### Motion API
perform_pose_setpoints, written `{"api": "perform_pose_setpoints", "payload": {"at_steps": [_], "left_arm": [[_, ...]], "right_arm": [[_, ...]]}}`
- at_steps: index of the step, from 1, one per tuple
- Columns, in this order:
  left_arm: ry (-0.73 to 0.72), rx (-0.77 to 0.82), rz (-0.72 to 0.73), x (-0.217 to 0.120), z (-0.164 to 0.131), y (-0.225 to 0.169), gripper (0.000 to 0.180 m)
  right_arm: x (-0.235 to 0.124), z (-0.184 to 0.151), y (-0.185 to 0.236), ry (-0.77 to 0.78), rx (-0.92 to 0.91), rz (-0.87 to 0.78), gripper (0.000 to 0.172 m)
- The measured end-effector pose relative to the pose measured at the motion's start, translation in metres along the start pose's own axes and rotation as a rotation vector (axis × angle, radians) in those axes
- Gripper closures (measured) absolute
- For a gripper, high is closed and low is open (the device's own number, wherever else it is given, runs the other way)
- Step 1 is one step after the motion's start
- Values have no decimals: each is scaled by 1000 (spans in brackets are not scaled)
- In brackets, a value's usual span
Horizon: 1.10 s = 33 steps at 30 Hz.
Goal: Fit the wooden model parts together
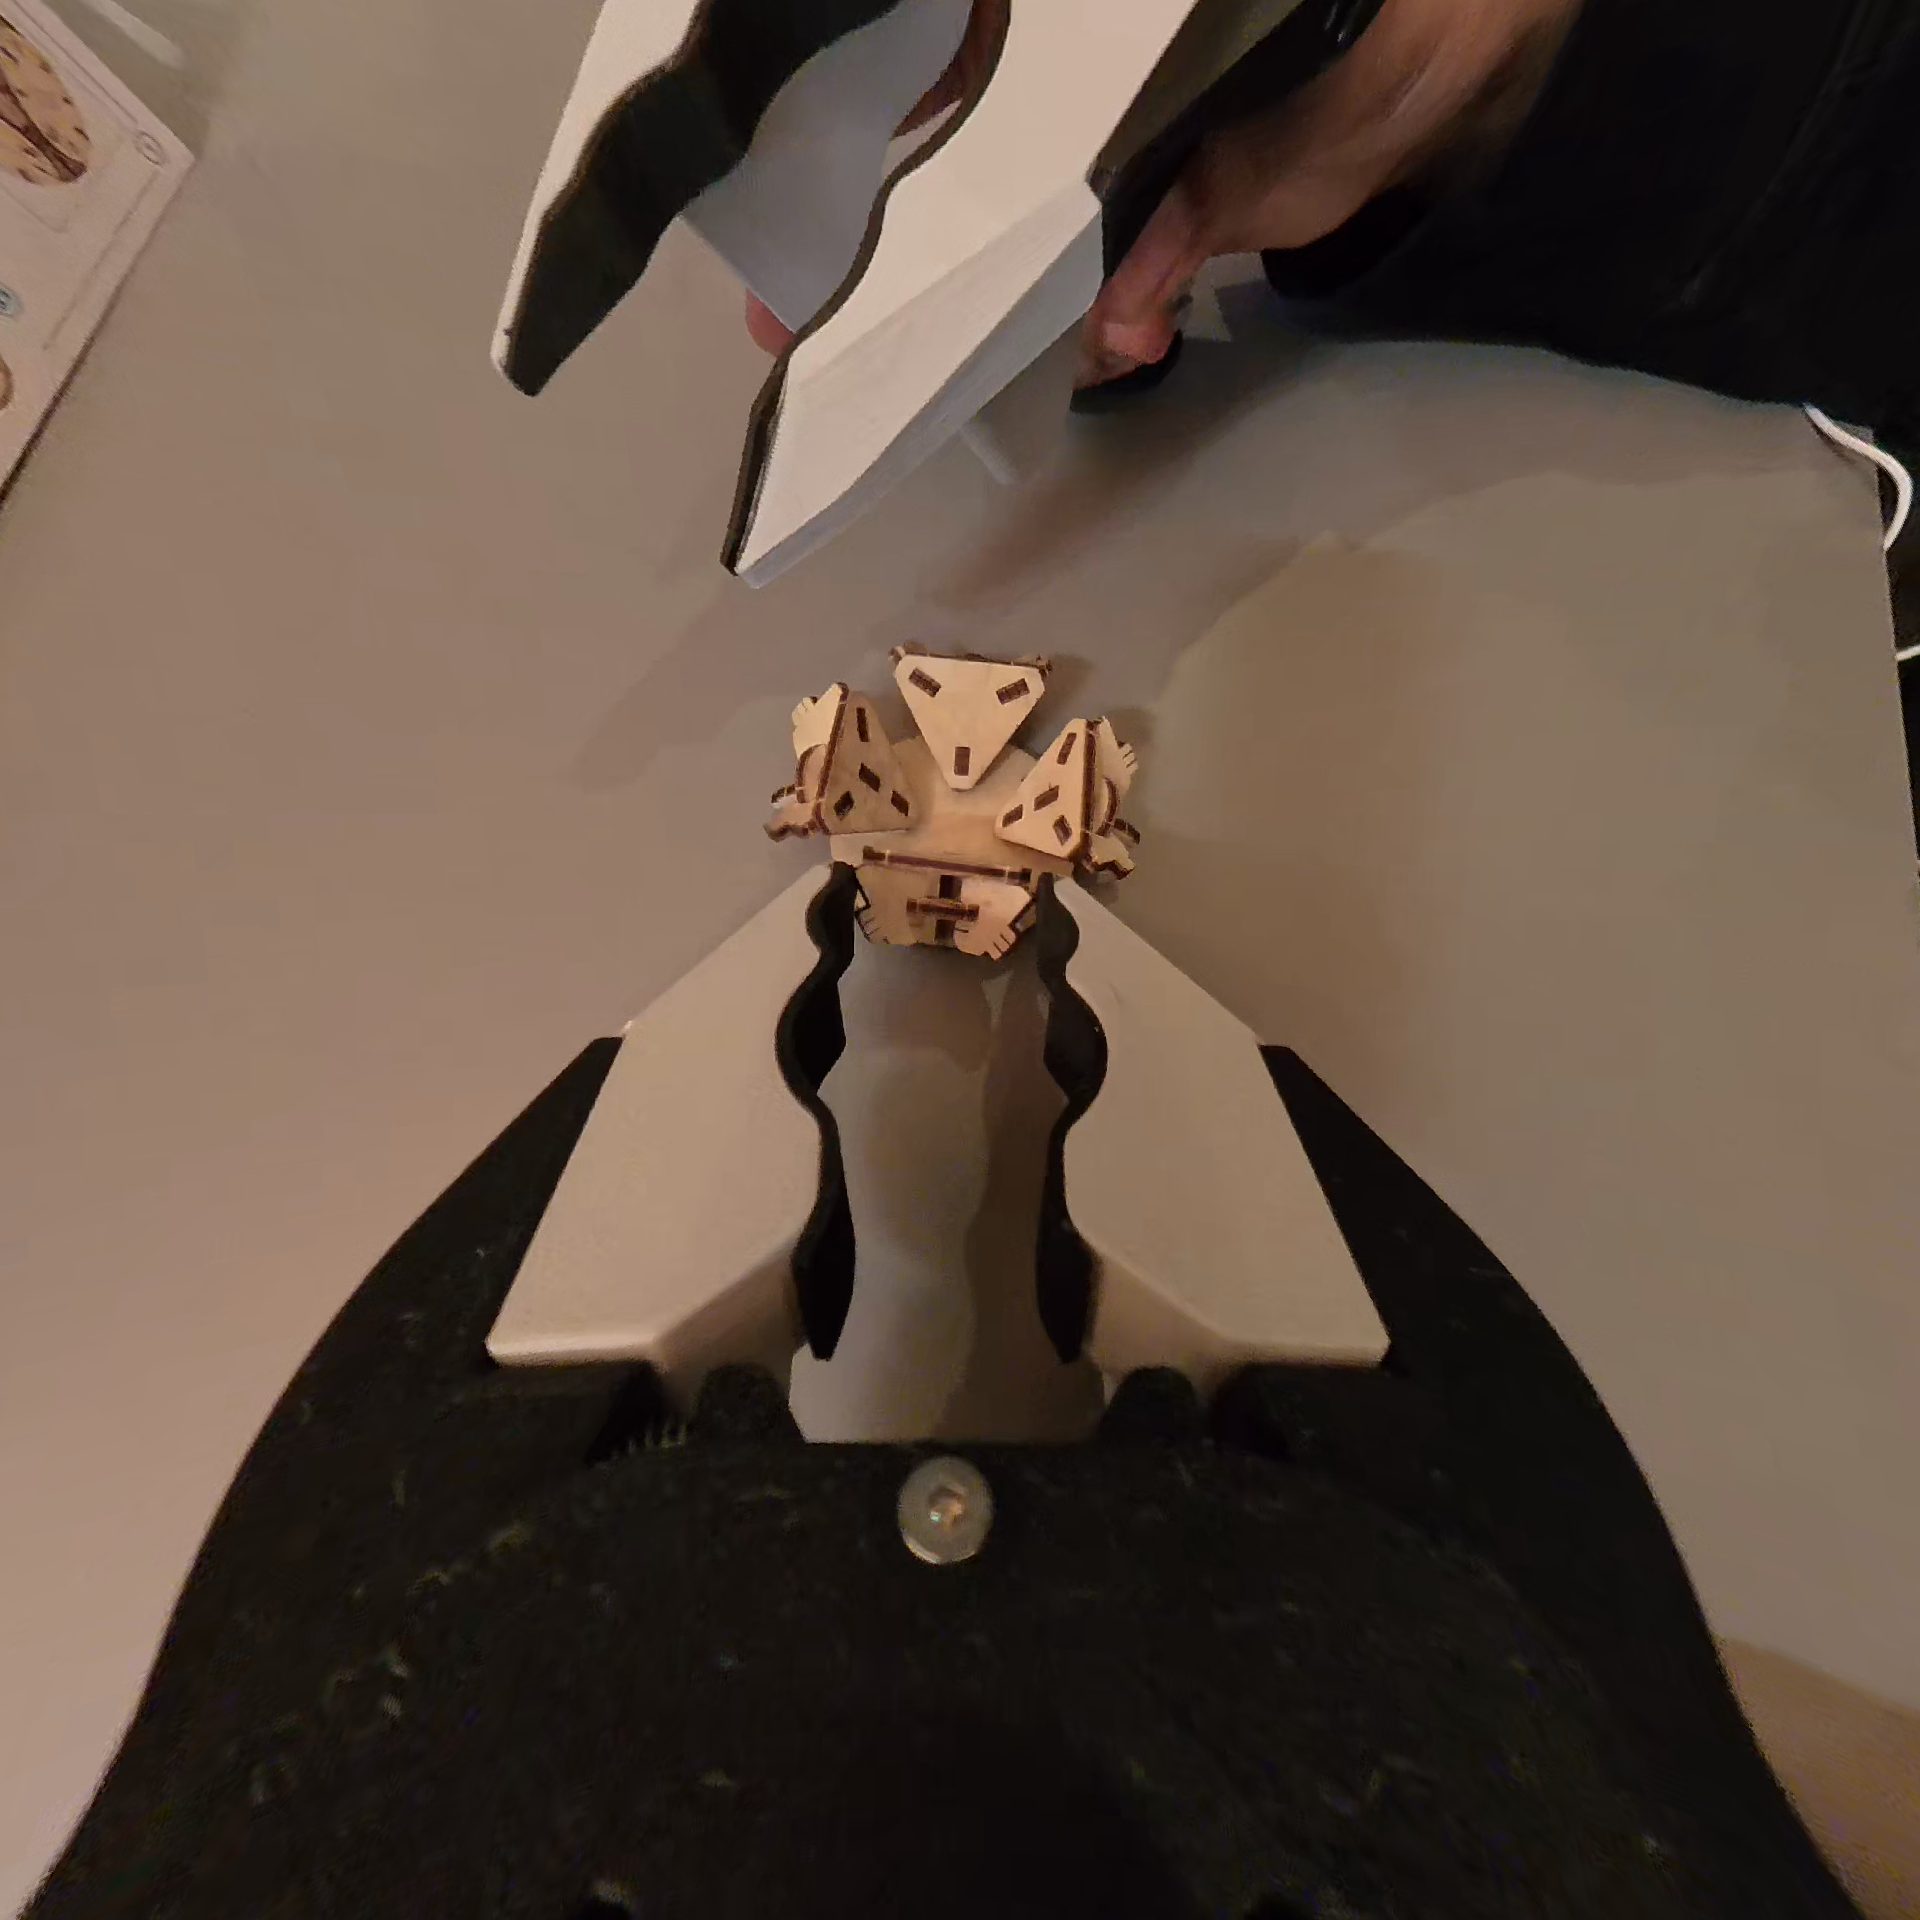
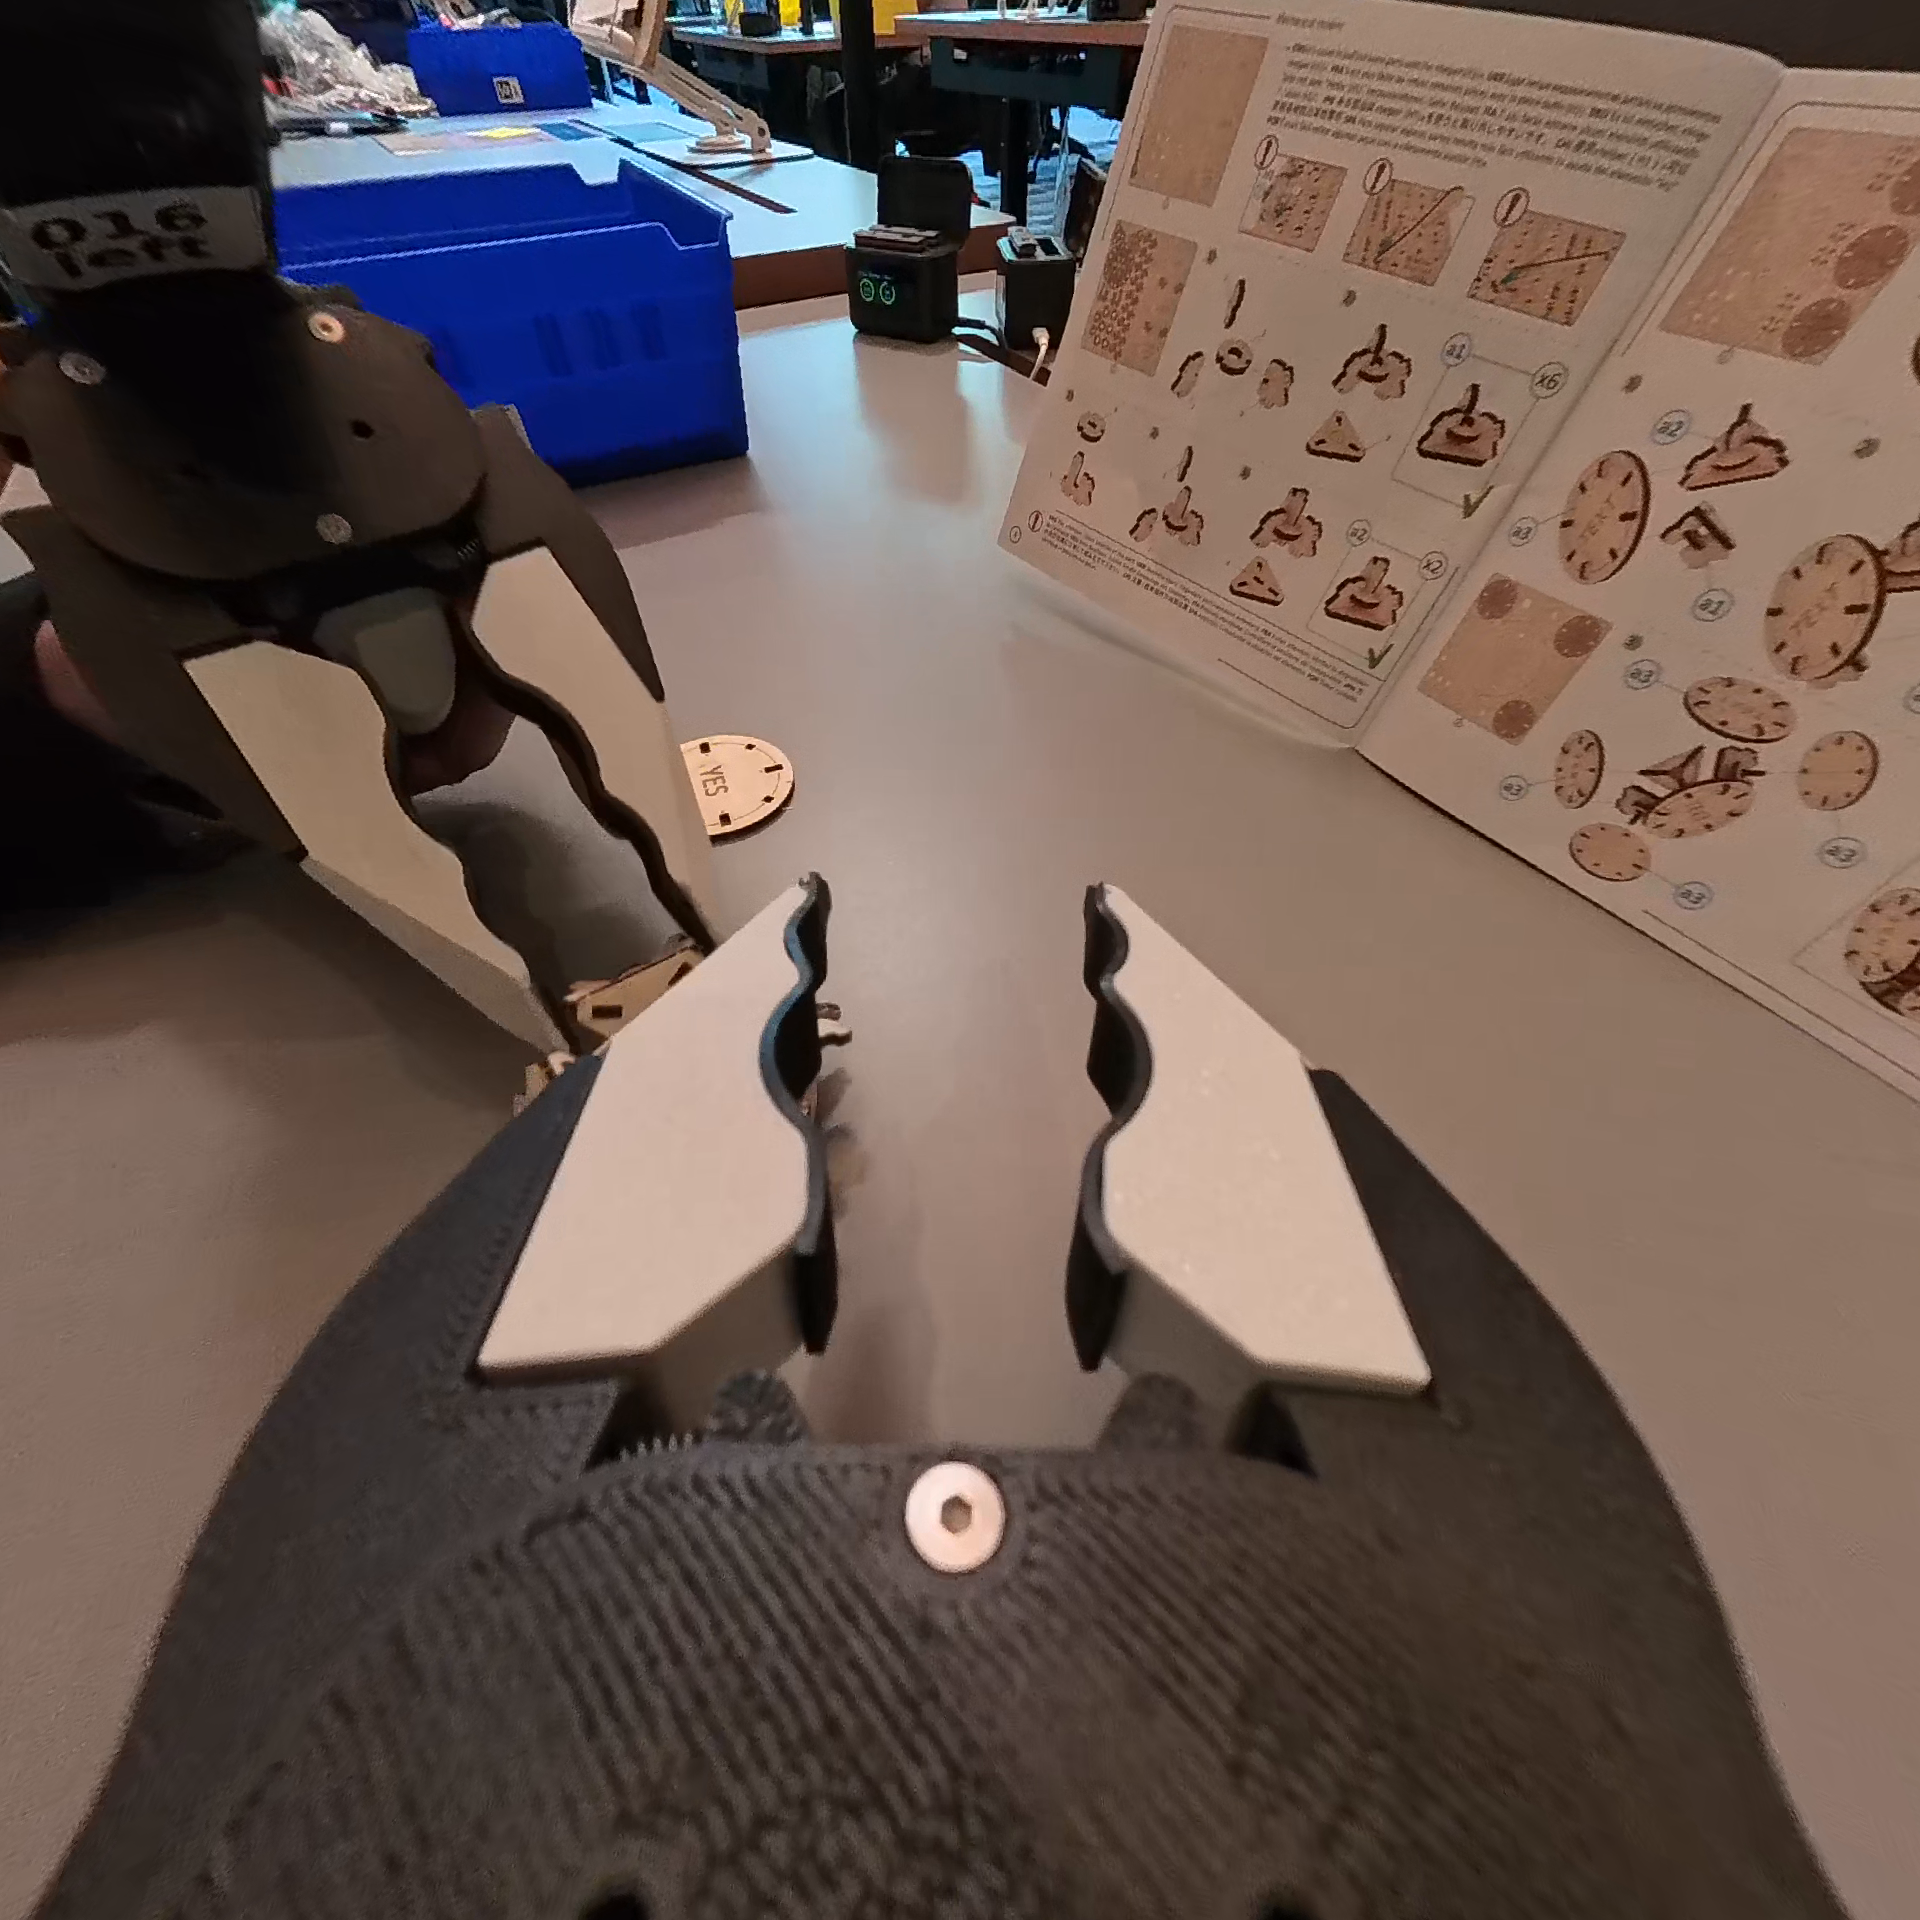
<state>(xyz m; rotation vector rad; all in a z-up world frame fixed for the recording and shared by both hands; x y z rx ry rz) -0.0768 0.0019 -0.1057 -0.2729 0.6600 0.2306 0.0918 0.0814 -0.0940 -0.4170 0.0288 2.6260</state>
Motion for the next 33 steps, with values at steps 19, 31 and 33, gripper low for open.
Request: {"api": "perform_pose_setpoints", "payload": {"at_steps": [19,31,33], "left_arm": [[-251,71,60,-34,7,-4,140],[-479,-3,199,-99,-20,11,138],[-439,-91,230,-107,-37,21,123]], "right_arm": [[-1,0,-2,-4,17,-9,129],[5,-5,-6,108,67,59,131],[6,-5,-5,121,68,67,131]]}}
Point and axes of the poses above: each gripper's, where its closed fingertips meet, x out along the fingers, z out of its top, y = z × x across the jaws, the point moved 10 cm from there along -x, back along the fingers, and after that the axes turned 13 degrees about -z, right-handed, at the moved point
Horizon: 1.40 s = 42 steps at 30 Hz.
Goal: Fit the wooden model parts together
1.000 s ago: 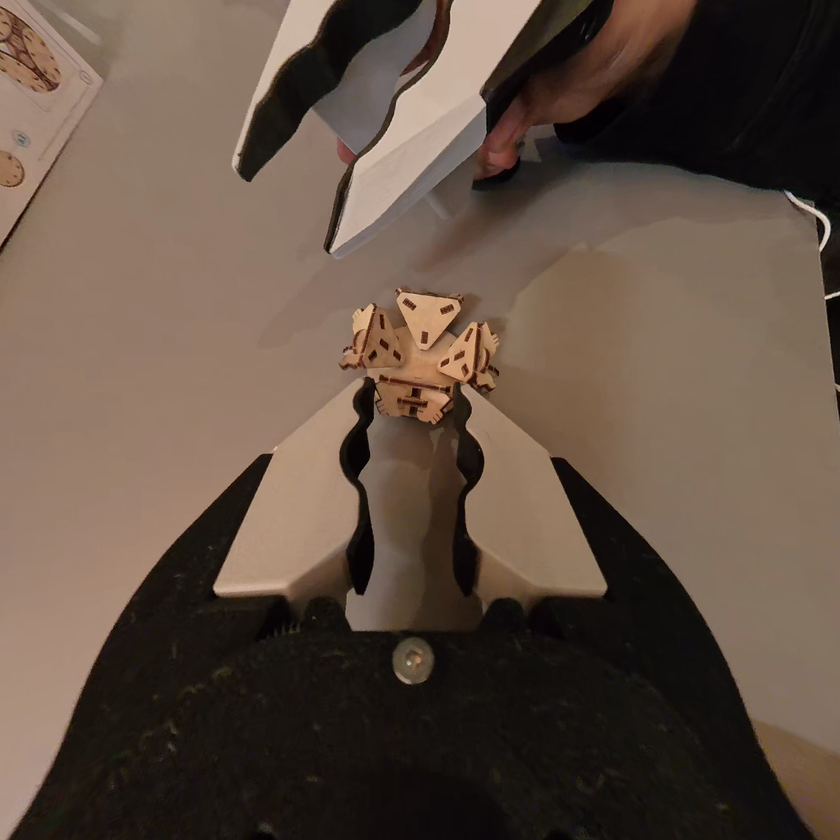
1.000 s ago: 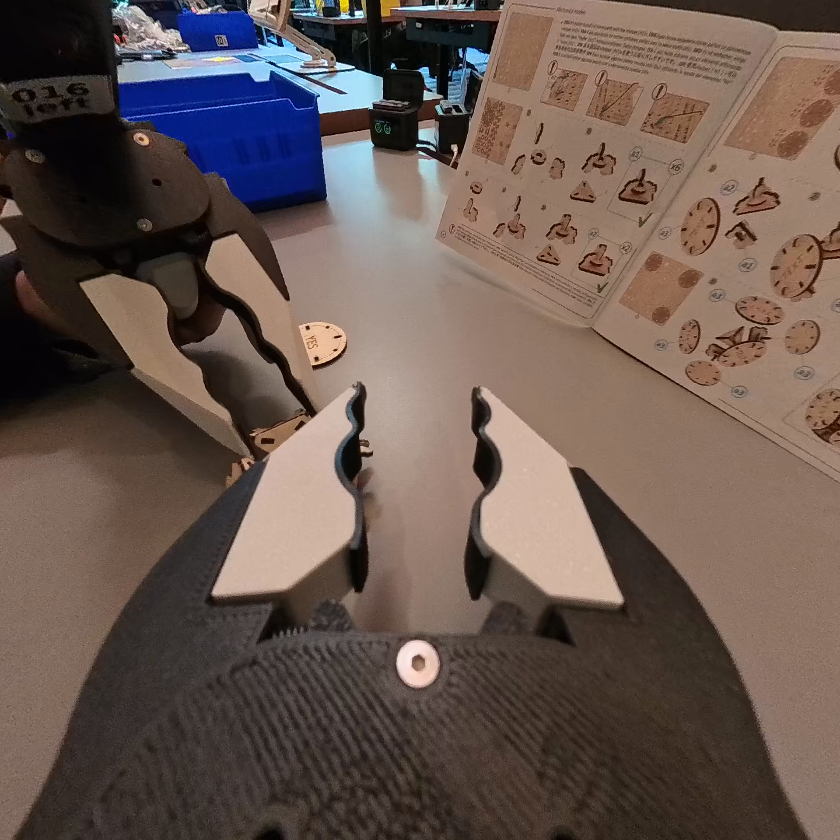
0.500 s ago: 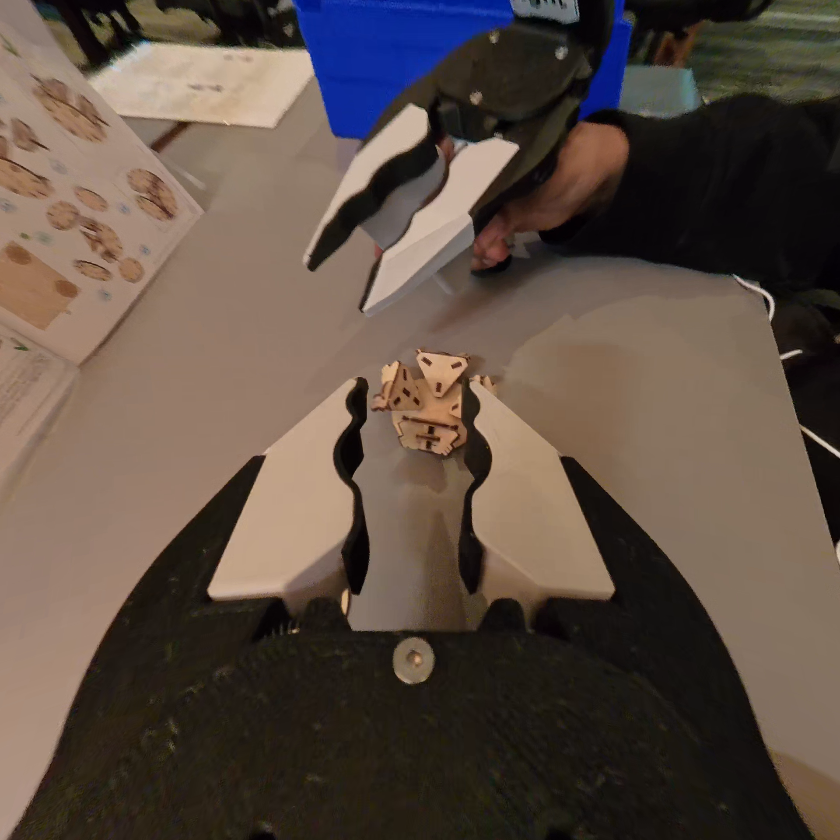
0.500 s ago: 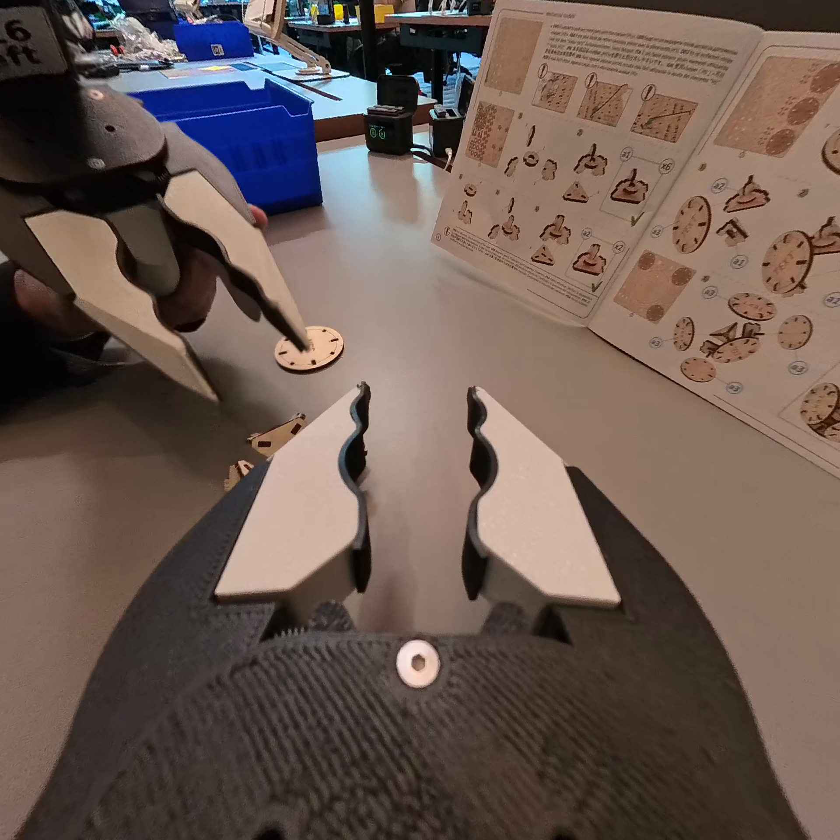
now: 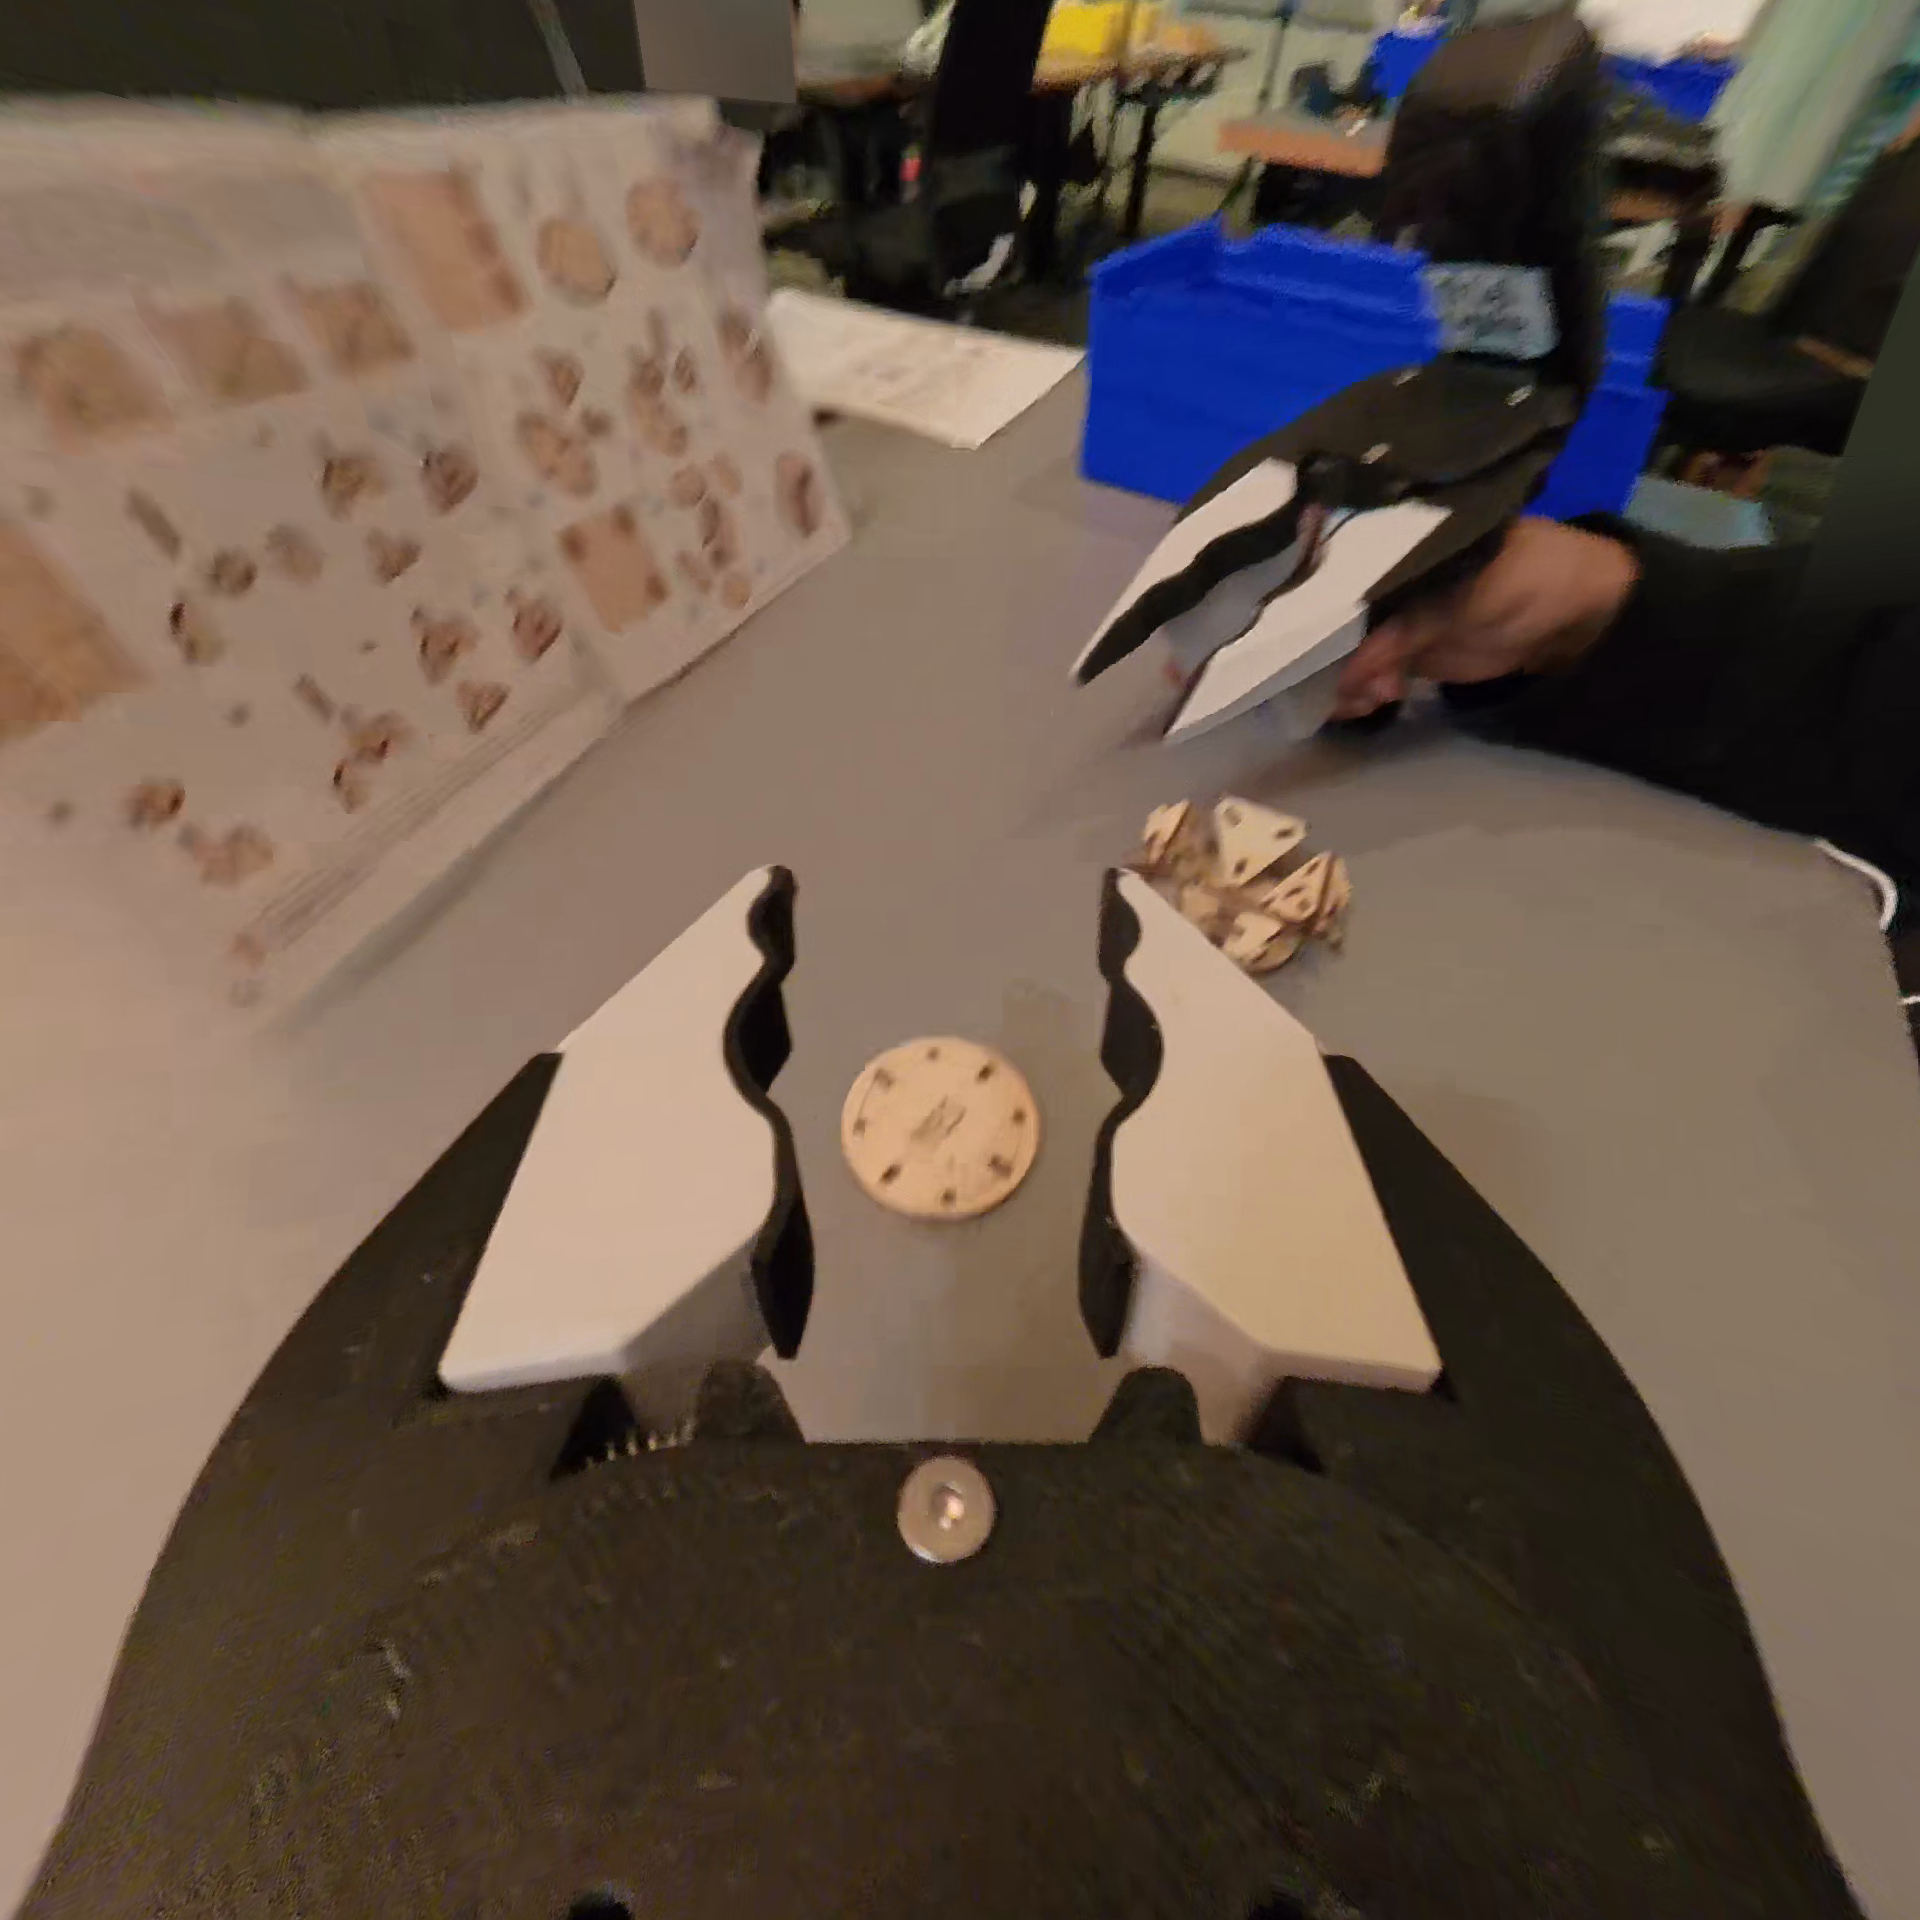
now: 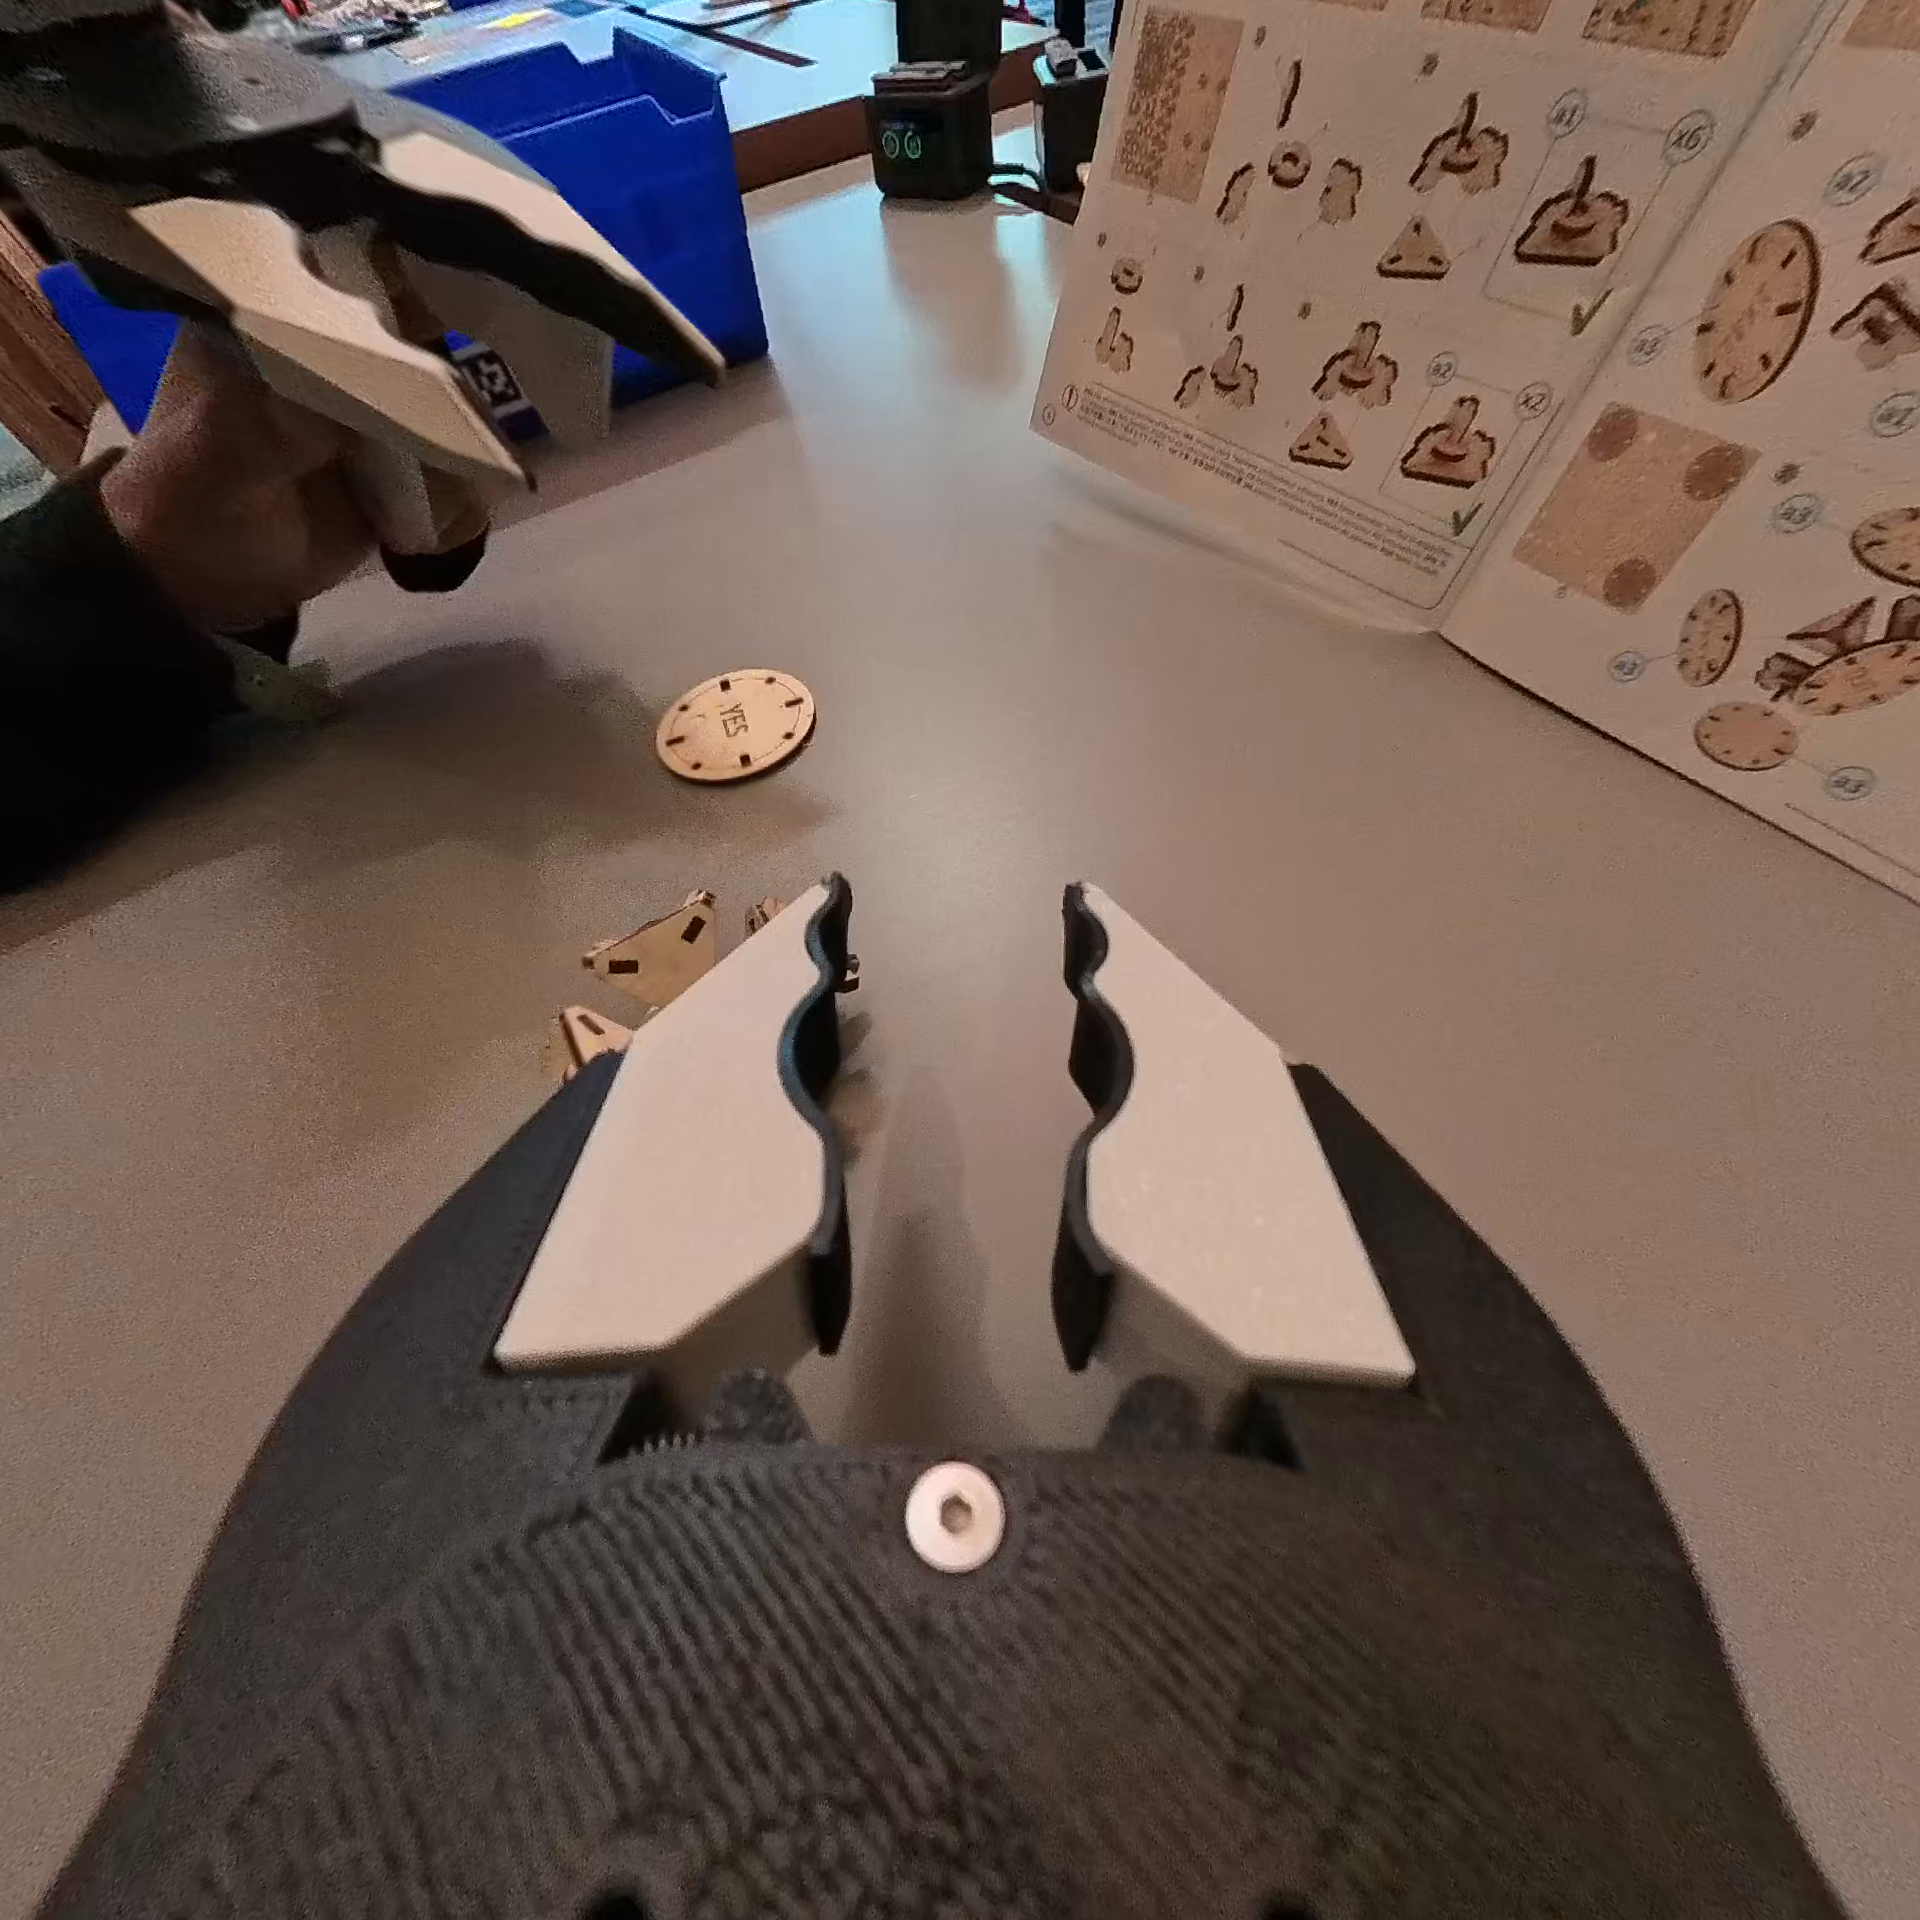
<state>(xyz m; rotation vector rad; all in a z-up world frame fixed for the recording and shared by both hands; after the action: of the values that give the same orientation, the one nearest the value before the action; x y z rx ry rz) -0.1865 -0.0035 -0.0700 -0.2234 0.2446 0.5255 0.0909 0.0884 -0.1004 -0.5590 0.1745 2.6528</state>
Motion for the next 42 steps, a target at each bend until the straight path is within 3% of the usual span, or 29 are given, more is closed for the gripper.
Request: {"api": "perform_pose_setpoints", "payload": {"at_steps": [2,8,11,16,22,30,36,42], "left_arm": [[73,-77,3,-6,-12,10,114],[229,-155,-104,16,-29,11,116],[370,-125,-43,26,-38,11,110],[473,-68,22,35,-43,9,109],[452,-102,-13,34,-42,9,128],[417,-37,-43,39,-32,-2,129],[247,22,-215,50,-11,-25,129],[220,-28,-282,56,-11,-27,129]], "right_arm": [[0,0,0,3,2,0,131],[0,0,-3,2,30,12,133],[0,0,-4,4,44,21,133],[0,0,-3,9,37,23,133],[1,0,-1,18,16,21,133],[2,0,-2,18,18,21,133],[2,-1,-1,23,12,22,133],[3,-1,0,27,5,22,133]]}}
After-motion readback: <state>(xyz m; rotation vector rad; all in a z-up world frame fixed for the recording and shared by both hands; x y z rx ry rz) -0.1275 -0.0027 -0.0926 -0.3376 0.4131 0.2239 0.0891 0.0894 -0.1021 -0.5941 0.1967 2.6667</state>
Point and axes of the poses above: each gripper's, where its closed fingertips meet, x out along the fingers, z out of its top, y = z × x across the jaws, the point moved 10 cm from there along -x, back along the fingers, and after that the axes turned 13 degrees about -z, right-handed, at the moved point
